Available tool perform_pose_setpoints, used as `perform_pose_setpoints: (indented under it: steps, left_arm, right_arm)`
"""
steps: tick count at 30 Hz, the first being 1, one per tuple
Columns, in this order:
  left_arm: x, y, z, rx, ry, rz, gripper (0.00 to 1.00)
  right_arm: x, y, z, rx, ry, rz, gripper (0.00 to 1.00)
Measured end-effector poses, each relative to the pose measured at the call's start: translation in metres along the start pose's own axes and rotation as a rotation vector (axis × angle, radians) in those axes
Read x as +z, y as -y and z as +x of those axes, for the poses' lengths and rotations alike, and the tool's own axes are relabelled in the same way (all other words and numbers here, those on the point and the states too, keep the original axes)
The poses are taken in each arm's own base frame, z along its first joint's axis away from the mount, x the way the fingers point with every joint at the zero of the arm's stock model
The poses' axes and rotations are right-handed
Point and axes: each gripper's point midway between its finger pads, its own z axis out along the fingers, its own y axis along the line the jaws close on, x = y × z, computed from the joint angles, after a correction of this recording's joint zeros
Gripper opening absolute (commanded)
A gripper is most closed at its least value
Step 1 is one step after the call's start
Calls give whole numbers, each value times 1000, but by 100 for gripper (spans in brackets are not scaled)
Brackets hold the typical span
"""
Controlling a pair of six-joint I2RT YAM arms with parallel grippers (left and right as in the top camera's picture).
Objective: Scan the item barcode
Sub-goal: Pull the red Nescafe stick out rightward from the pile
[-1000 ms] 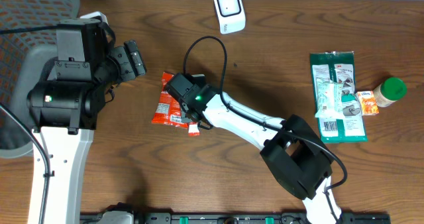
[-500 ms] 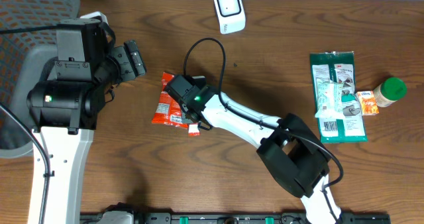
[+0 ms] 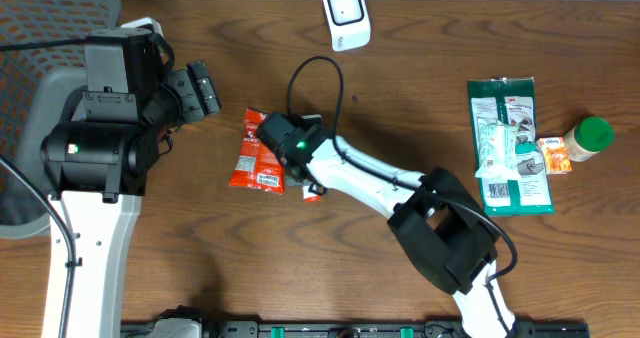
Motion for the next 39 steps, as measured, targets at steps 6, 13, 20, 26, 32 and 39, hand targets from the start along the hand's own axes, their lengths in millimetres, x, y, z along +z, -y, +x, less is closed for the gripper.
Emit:
perform_pose_setpoints:
  steps: [6, 13, 20, 26, 32, 39]
  left_arm:
    - [0, 0, 0, 0, 0, 0, 90]
    - [0, 0, 0, 0, 0, 0, 90]
    - [0, 0, 0, 0, 0, 0, 90]
    - [0, 0, 0, 0, 0, 0, 90]
    - [0, 0, 0, 0, 0, 0, 90]
    - [0, 0, 0, 0, 0, 0, 90]
  right_arm:
    - [6, 42, -8, 58, -57, 74, 35]
    - [12, 85, -17, 71, -145, 75, 35]
    - [15, 108, -19, 39, -213, 33, 34]
    - [10, 121, -22, 1, -235, -19, 38]
    - [-25, 123, -29, -76, -215, -126, 28]
    - [-38, 118, -22, -158, -229, -184, 25]
